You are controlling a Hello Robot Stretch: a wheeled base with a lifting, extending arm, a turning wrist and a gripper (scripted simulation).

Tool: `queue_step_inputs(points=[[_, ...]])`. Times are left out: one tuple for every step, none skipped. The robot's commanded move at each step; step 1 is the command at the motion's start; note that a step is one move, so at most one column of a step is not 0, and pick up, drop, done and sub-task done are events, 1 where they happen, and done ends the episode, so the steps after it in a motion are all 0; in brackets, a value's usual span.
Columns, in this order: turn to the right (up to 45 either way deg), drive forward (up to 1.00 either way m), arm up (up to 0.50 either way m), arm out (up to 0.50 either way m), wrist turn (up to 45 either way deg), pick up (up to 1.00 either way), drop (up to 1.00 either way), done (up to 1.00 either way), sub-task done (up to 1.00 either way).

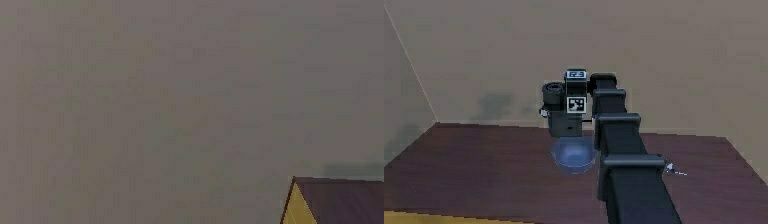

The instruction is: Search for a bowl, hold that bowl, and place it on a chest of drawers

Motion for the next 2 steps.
queue_step_inputs(points=[[0.0,0.00,0.00,-0.10,0.0,0.00,0.00,0.00,0.00],[0.0,0.00,0.00,0.00,0.0,0.00,0.00,1.00,0.00]])
